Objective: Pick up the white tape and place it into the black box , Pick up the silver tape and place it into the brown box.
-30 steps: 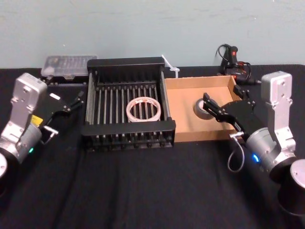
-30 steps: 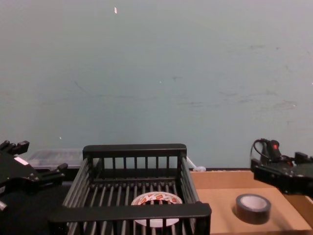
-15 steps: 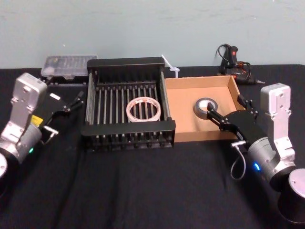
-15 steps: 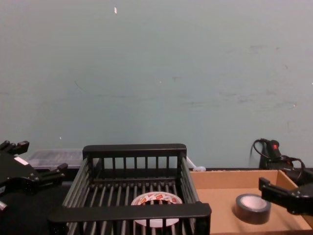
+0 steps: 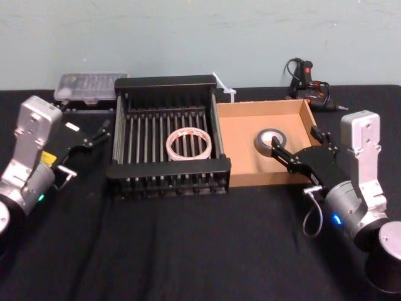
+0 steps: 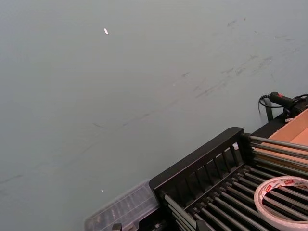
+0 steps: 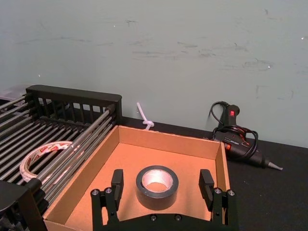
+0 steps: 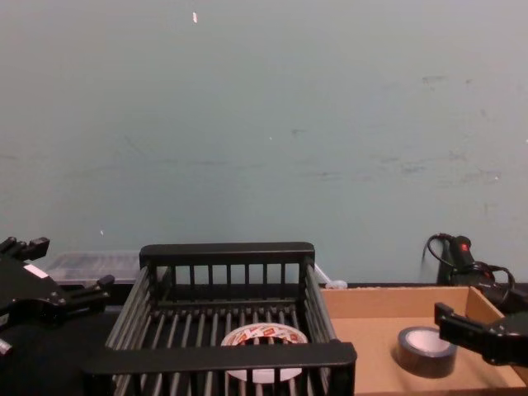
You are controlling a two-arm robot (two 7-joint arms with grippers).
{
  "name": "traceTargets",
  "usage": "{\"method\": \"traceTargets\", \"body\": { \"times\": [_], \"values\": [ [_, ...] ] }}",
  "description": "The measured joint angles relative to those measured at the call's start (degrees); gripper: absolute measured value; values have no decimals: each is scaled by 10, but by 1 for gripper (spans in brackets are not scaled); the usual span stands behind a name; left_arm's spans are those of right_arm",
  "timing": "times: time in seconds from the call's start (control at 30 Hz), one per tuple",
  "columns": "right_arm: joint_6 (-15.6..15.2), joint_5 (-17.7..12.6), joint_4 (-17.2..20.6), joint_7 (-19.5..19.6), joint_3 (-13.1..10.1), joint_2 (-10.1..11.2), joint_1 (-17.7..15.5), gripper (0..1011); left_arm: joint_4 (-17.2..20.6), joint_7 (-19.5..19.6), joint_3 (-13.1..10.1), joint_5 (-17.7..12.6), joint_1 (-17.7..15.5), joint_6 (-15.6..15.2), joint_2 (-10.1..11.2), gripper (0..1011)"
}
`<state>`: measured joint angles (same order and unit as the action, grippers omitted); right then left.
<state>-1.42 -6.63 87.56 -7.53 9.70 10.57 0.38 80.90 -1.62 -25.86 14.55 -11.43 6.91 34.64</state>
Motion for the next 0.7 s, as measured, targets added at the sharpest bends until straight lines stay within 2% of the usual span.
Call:
{"method": "traceTargets", "body": {
  "times": [0.7],
  "values": [
    [0, 0, 2, 2, 1, 1, -1, 1002, 0, 0, 0, 0, 0, 0, 0, 1001]
  ]
}}
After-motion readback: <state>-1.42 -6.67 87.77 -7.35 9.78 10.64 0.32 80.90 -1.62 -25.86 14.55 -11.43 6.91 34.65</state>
